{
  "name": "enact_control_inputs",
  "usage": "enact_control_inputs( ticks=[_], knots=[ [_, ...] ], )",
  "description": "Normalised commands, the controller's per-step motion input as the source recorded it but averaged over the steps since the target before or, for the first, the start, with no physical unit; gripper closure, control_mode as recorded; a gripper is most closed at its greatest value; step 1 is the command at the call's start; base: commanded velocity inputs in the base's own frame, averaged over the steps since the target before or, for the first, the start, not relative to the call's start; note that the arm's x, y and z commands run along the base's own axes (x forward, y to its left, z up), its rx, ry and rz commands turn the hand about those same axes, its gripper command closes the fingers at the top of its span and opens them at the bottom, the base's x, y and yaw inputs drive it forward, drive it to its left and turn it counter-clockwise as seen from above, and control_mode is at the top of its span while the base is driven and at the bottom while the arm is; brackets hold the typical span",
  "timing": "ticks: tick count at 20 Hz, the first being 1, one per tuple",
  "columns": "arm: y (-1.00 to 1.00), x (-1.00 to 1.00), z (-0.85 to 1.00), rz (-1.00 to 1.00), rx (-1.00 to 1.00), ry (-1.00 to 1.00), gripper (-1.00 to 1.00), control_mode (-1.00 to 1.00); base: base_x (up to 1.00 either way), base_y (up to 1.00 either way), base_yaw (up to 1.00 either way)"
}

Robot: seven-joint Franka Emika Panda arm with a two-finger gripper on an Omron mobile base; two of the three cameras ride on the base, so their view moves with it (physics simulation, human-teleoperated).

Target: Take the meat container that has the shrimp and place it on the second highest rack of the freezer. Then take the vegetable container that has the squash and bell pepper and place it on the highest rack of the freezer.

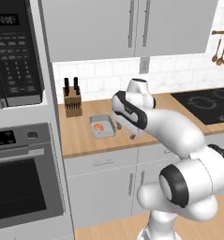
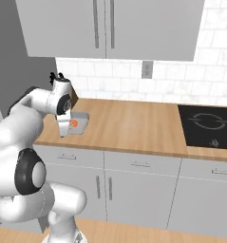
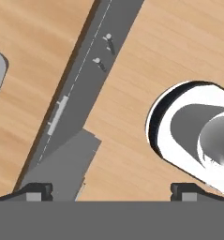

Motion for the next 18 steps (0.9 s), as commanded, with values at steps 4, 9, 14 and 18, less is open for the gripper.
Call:
enact_control_inputs(
  ticks=[4,9,14,18],
  knots=[
    [0.00,0.43,-0.26,-0.19,0.06,0.00,-1.00,-1.00,0.00,0.00,0.00],
    [0.00,0.41,-0.15,-0.10,0.08,0.00,-1.00,-1.00,0.00,0.00,0.00],
    [0.01,0.32,-0.19,-0.07,0.09,0.00,-1.00,-1.00,0.00,0.00,0.00],
    [0.13,0.28,-0.19,-0.05,0.06,0.00,-1.00,-1.00,0.00,0.00,0.00]
  ],
)
